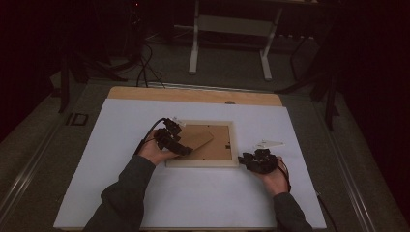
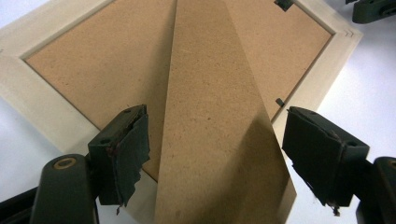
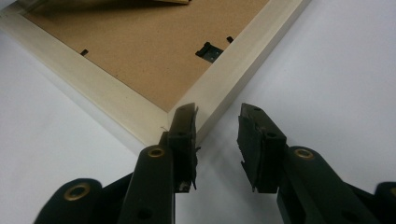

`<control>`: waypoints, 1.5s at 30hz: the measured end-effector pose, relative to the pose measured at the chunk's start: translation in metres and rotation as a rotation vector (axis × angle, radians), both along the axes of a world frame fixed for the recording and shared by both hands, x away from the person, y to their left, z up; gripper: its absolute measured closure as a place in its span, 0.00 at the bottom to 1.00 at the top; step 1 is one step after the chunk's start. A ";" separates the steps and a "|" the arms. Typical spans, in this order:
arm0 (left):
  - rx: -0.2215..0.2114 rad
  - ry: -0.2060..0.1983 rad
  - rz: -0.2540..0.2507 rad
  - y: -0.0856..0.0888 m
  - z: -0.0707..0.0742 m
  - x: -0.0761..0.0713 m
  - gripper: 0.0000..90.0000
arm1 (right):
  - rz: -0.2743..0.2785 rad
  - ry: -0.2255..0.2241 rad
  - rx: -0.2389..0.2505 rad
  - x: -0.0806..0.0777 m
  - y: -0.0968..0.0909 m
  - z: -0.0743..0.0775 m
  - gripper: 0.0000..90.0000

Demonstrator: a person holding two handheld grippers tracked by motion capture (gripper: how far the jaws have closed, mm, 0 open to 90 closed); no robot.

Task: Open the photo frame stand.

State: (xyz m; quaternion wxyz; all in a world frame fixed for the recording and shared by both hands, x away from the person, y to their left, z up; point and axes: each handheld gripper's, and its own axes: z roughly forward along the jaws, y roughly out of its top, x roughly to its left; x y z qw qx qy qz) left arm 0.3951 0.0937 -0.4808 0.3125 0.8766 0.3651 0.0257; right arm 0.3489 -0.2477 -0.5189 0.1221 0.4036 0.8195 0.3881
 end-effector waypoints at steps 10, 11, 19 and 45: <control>0.041 0.024 -0.011 -0.008 -0.007 0.006 0.29 | 0.000 -0.001 -0.001 0.000 -0.001 0.000 0.74; 0.040 0.029 -0.017 -0.008 -0.008 0.006 0.30 | 0.001 0.000 -0.002 0.000 -0.001 0.000 0.74; 0.052 0.034 -0.037 -0.012 -0.010 0.006 0.35 | 0.000 0.003 -0.003 0.001 -0.001 0.000 0.74; 0.146 -0.022 -0.050 -0.020 -0.015 0.001 0.37 | -0.004 0.007 -0.004 0.000 0.000 -0.002 0.74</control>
